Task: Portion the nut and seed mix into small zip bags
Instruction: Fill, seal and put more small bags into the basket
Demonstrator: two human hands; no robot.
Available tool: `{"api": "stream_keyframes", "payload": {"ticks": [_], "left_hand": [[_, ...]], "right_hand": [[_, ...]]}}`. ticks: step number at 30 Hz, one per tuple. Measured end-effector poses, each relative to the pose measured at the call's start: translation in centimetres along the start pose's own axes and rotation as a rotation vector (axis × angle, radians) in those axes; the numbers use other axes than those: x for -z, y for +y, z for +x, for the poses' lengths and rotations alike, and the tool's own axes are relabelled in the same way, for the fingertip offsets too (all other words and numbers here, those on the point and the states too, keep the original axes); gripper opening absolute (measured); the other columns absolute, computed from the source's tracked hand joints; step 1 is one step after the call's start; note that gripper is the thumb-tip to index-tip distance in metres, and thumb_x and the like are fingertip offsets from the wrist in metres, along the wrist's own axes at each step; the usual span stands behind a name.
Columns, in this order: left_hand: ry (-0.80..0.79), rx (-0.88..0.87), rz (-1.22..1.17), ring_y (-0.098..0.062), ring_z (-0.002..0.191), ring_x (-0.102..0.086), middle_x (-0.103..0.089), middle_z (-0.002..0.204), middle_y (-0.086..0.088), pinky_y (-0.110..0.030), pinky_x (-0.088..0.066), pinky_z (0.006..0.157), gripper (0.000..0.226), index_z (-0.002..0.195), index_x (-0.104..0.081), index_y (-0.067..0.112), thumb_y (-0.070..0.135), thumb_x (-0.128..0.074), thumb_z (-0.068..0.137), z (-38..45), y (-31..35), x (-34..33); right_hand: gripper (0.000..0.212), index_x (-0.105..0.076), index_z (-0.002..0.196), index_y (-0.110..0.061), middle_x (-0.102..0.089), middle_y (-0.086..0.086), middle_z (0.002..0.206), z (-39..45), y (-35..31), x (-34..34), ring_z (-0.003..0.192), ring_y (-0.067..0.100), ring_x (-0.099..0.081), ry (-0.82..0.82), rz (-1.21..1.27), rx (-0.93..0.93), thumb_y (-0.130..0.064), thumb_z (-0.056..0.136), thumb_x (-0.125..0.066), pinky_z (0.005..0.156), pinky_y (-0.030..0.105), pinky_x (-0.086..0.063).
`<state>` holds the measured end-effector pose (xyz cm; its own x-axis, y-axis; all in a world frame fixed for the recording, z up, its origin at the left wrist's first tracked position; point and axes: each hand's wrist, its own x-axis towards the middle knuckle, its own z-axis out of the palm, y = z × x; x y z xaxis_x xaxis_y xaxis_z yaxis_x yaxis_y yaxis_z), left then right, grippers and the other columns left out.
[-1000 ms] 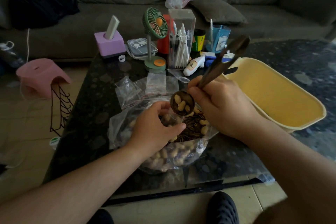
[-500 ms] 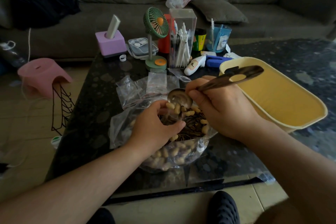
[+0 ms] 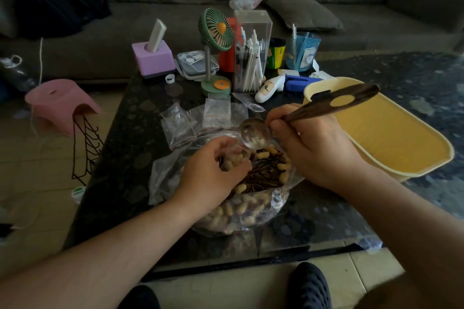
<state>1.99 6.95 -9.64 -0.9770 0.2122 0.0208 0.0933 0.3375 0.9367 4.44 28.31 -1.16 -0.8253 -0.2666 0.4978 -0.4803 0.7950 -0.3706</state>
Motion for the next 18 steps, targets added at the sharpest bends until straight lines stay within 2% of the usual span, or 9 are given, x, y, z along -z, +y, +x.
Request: {"api": "stream_keyframes", "payload": {"ticks": [2,4,6,7,8,11,13,15,18], "left_hand": [[0.009,-0.005,-0.026,0.003,0.093,-0.071,-0.074,0.117,0.023,-0.031,-0.056,0.084,0.037,0.128,-0.062,0.038,0.043,-0.076,0.095,0.0,-0.1,0.4],[0.008,-0.002,-0.024,-0.004,0.08,-0.071,-0.076,0.114,0.017,-0.03,-0.056,0.071,0.026,0.125,-0.057,0.043,0.04,-0.068,0.102,0.0,0.0,1.0],[0.007,0.014,-0.035,-0.019,0.086,-0.068,-0.077,0.112,-0.006,-0.041,-0.057,0.076,0.019,0.12,-0.053,0.048,0.035,-0.059,0.107,0.1,0.2,1.6],[0.0,0.029,-0.04,-0.027,0.088,-0.067,-0.074,0.112,-0.019,-0.053,-0.057,0.082,0.02,0.119,-0.051,0.049,0.032,-0.055,0.109,0.2,0.3,2.0],[-0.009,0.045,-0.045,-0.032,0.089,-0.066,-0.071,0.108,-0.025,-0.058,-0.056,0.082,0.021,0.117,-0.05,0.049,0.03,-0.052,0.109,0.3,0.4,2.3],[-0.021,0.075,-0.085,-0.031,0.088,-0.06,-0.062,0.1,-0.02,-0.056,-0.05,0.076,0.024,0.109,-0.054,0.051,0.03,-0.046,0.099,0.7,0.8,3.1],[-0.011,0.091,-0.127,-0.038,0.093,-0.064,-0.066,0.104,-0.025,-0.06,-0.054,0.086,0.028,0.102,-0.061,0.045,0.023,-0.045,0.097,0.8,1.0,3.4],[0.015,0.106,-0.154,-0.043,0.104,-0.064,-0.068,0.108,-0.022,-0.061,-0.053,0.095,0.034,0.094,-0.066,0.038,0.015,-0.044,0.102,1.1,0.9,3.4],[0.045,0.143,-0.182,-0.033,0.097,-0.06,-0.063,0.097,-0.012,-0.048,-0.052,0.088,0.038,0.087,-0.067,0.028,0.004,-0.042,0.103,1.4,0.7,3.3]], "right_hand": [[0.02,-0.068,0.103,-0.017,-0.065,-0.006,0.09,-0.5,0.6,-0.4,0.08,0.013,-0.058,-0.03,0.0,-0.016,-0.025,0.105,-0.049,0.07,0.042,-0.05],[0.025,-0.068,0.11,-0.019,-0.064,-0.007,0.095,-1.1,1.1,-1.0,0.082,0.012,-0.059,-0.064,-0.012,-0.011,-0.029,0.105,-0.046,0.071,0.04,-0.053],[0.027,-0.068,0.116,-0.021,-0.063,-0.01,0.1,-1.5,1.6,-1.3,0.084,0.006,-0.06,-0.062,0.001,-0.03,-0.032,0.106,-0.046,0.072,0.032,-0.054],[0.028,-0.069,0.119,-0.022,-0.063,-0.012,0.103,-1.6,1.6,-1.4,0.087,0.003,-0.06,-0.063,0.028,-0.046,-0.032,0.106,-0.047,0.074,0.028,-0.054],[0.029,-0.07,0.122,-0.023,-0.065,-0.012,0.108,-1.7,1.7,-1.5,0.092,0.002,-0.062,-0.079,0.061,-0.049,-0.033,0.105,-0.048,0.078,0.027,-0.055],[0.035,-0.071,0.129,-0.023,-0.069,-0.005,0.127,-2.1,1.6,-2.5,0.113,0.012,-0.067,-0.188,0.052,0.052,-0.034,0.106,-0.049,0.092,0.033,-0.057],[0.035,-0.069,0.135,-0.026,-0.066,-0.001,0.134,-2.3,2.1,-3.4,0.122,0.019,-0.064,-0.232,0.0,0.097,-0.033,0.107,-0.049,0.096,0.039,-0.056],[0.038,-0.063,0.141,-0.031,-0.063,0.002,0.141,-2.3,3.0,-4.1,0.13,0.025,-0.059,-0.264,-0.106,0.127,-0.028,0.104,-0.056,0.097,0.047,-0.056],[0.048,-0.058,0.145,-0.036,-0.058,0.0,0.147,-2.6,3.6,-4.8,0.131,0.029,-0.055,-0.318,-0.245,0.171,-0.02,0.1,-0.058,0.089,0.049,-0.059]]}}
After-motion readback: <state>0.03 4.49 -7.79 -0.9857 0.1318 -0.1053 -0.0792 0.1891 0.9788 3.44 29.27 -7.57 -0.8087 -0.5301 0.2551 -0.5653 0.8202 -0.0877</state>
